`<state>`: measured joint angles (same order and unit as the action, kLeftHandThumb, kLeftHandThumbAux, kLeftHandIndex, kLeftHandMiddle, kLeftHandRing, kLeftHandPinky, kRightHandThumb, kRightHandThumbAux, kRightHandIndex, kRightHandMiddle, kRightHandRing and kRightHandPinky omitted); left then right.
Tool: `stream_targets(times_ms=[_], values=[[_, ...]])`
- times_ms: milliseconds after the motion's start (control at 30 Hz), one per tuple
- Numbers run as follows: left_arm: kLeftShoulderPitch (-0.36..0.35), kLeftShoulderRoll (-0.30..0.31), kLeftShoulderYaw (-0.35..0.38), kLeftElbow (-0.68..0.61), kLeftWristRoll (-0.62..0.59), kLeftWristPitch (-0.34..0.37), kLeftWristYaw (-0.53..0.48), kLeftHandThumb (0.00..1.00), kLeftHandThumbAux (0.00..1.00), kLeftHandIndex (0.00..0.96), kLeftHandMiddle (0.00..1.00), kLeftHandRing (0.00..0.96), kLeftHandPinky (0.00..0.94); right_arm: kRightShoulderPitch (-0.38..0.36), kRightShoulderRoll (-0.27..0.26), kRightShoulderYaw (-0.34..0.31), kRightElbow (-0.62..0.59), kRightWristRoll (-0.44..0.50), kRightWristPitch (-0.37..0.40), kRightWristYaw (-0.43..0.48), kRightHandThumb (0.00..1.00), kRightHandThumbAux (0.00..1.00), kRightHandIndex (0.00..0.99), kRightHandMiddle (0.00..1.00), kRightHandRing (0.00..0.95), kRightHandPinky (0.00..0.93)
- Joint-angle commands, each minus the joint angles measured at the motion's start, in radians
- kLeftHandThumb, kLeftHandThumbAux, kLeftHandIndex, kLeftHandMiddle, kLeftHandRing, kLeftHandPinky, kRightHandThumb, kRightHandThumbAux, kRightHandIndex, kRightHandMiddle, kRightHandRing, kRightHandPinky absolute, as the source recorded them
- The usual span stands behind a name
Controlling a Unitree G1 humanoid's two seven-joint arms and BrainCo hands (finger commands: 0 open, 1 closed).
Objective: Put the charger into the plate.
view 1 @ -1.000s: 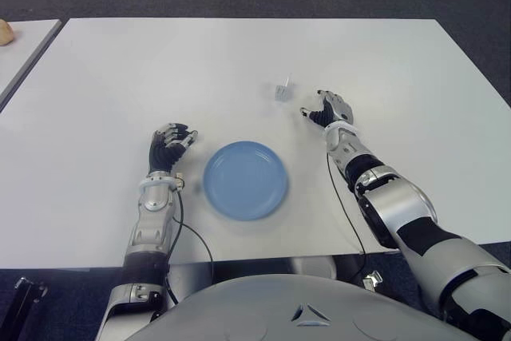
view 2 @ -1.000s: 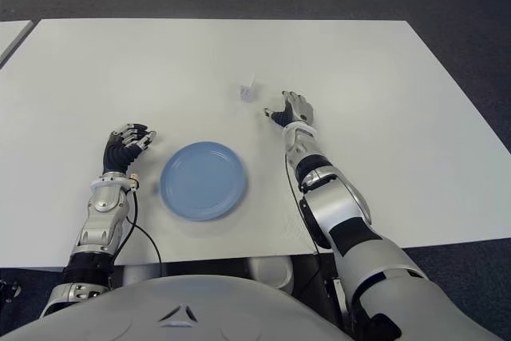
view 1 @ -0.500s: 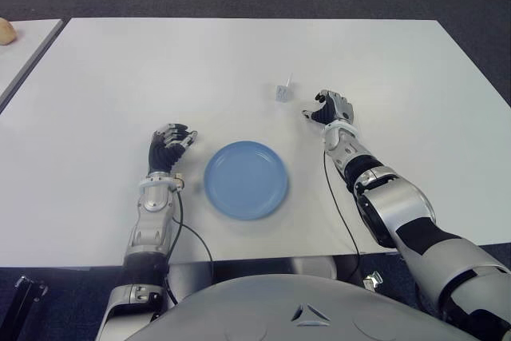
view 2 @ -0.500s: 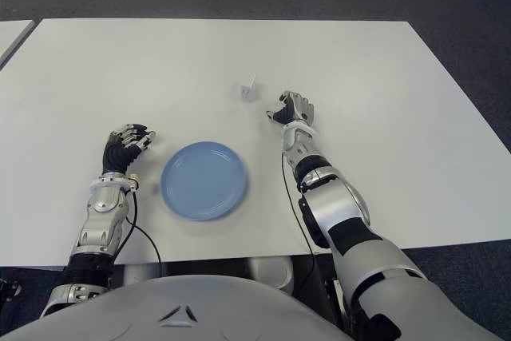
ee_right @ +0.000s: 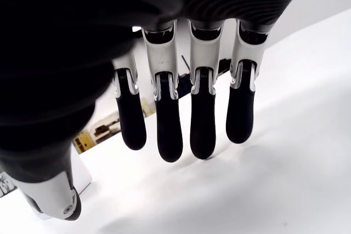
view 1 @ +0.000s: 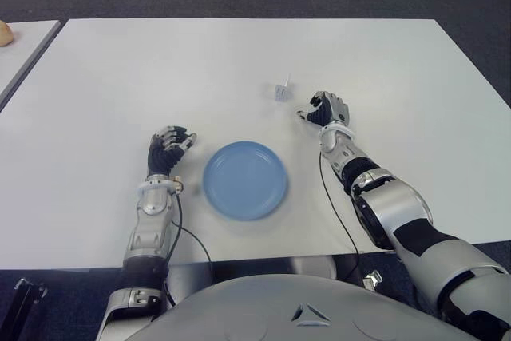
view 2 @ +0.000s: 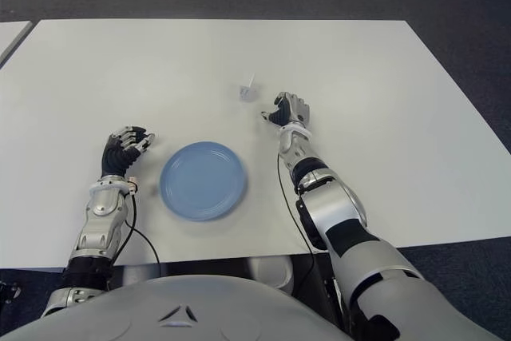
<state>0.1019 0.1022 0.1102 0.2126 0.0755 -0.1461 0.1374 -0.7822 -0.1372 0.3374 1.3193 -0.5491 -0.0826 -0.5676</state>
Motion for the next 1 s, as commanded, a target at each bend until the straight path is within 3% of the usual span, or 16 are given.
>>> stream_targets(times_ms=[33,167,367,767,1000], values=[[0.018,-0.002,-0.003,-0.018,-0.01,0.026,-0.021,0.705,0.721,0.424,0.496,0.499,0.48,0.008,0.02,0.014,-0.006,-0.005,-0.016,0.005,0.653,0.645,0.239,0.292,0.326,0.359],[0.026,-0.001,-0.008,-0.041,-0.009,0.047,-0.027,0.706,0.722,0.423,0.494,0.498,0.479,0.005,0.046,0.028,-0.023,-0.011,-0.02,0.0,0.605,0.584,0.141,0.224,0.264,0.309],[0.023,-0.002,-0.013,-0.048,-0.007,0.068,-0.025,0.706,0.723,0.423,0.5,0.495,0.477,0.003,0.066,0.036,-0.047,-0.004,-0.042,0.017,0.584,0.531,0.079,0.134,0.163,0.23],[0.023,-0.006,-0.015,-0.065,0.001,0.085,-0.017,0.705,0.722,0.425,0.499,0.496,0.48,-0.008,0.106,0.05,-0.065,-0.008,-0.077,0.027,0.589,0.522,0.057,0.044,0.07,0.184],[0.021,-0.006,-0.012,-0.051,0.005,0.071,-0.008,0.705,0.722,0.425,0.498,0.497,0.477,-0.056,0.177,0.067,-0.033,-0.013,-0.058,0.06,0.585,0.566,0.049,0.025,0.045,0.161]])
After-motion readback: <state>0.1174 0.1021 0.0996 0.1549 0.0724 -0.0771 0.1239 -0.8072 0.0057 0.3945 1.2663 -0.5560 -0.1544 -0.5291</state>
